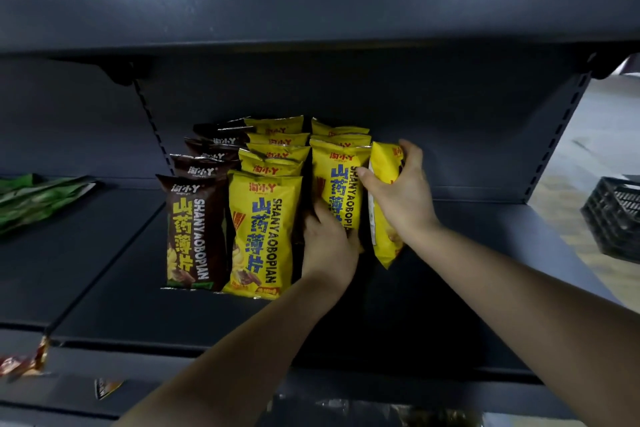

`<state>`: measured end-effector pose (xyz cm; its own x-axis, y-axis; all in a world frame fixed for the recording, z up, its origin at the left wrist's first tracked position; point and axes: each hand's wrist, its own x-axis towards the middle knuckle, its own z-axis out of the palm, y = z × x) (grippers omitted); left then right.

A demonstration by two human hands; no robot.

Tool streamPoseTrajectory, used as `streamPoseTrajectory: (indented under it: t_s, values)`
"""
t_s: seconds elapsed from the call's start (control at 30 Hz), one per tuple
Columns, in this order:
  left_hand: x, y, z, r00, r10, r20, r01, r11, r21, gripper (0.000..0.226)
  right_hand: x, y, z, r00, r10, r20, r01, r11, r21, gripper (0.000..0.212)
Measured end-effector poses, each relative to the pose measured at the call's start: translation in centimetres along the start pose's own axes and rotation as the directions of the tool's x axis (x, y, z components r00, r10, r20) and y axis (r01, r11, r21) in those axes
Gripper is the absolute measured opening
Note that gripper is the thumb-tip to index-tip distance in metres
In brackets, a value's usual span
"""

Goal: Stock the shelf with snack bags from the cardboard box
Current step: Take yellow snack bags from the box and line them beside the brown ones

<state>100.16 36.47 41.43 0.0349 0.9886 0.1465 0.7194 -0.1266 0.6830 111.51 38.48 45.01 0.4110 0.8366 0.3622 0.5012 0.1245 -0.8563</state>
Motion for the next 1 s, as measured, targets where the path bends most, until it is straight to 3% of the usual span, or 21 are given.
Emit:
streamPoseTrajectory:
  t_s: [0.13, 0.17, 0.23, 0.3, 0.4, 0.53, 0.67, 0.77, 0.87, 0.93, 1.0]
  values:
    - [-2.0, 0.2, -0.2, 0.915, 0.3, -0.269, -0.302, 0.953, 0.034, 0.061, -0.9, -0.6, -0.5, 1.0, 0.004, -0.008, -0.004, 1.0, 0.018, 0.081]
    - [-2.4, 0.4, -0.1, 0.887, 0.359, -0.291, -0.369, 0.929, 0.023, 0.062, -1.0, -0.8, -0.5, 1.0, 0.011, -0.007, -0.01, 0.999, 0.032, 0.08]
    - [-3.3, 1.0, -0.4, 0.89, 0.42, -0.178, -0.44, 0.894, -0.089, 0.066, -1.3, -1.2, -0.6, 0.999, 0.033, 0.012, -0.033, 0.997, 0.063, 0.079]
    - [-3.7, 1.7, -0.3, 0.91, 0.414, -0.015, -0.407, 0.888, -0.213, 0.083, -1.7, -1.5, -0.7, 0.995, 0.076, 0.059, -0.081, 0.992, 0.093, 0.076]
    - [-3.6, 2.2, -0.3, 0.93, 0.365, 0.054, -0.339, 0.903, -0.264, 0.103, -2.4, -1.7, -1.0, 0.974, 0.123, 0.19, -0.148, 0.981, 0.127, 0.083]
    - [-3.3, 1.5, -1.7, 0.945, 0.275, 0.178, -0.162, 0.864, -0.478, 0.092, -3.9, -1.9, -2.8, 0.949, 0.111, 0.296, -0.175, 0.964, 0.2, 0.08]
    - [-2.7, -0.4, -2.8, 0.936, 0.184, 0.299, 0.11, 0.655, -0.747, 0.066, -5.7, -1.0, -3.2, 0.916, 0.133, 0.379, -0.214, 0.96, 0.18, 0.062]
    - [-2.7, -0.6, -3.6, 0.941, 0.145, 0.305, 0.127, 0.686, -0.716, 0.064, -6.2, -0.1, -2.5, 0.883, 0.143, 0.447, -0.216, 0.97, 0.115, 0.04]
    - [-3.2, -0.7, -3.5, 0.975, 0.149, 0.162, -0.025, 0.807, -0.59, 0.063, -6.1, -0.3, -1.3, 0.898, 0.123, 0.423, -0.194, 0.972, 0.131, 0.036]
    - [-3.7, -1.2, -2.6, 0.984, 0.176, 0.03, -0.152, 0.913, -0.379, 0.076, -5.9, -0.5, -0.2, 0.931, 0.089, 0.354, -0.147, 0.979, 0.141, 0.041]
    - [-4.2, -1.4, -1.8, 0.982, 0.187, -0.041, -0.191, 0.971, -0.147, 0.088, -5.7, -0.5, 1.0, 0.95, 0.076, 0.303, -0.118, 0.986, 0.121, 0.046]
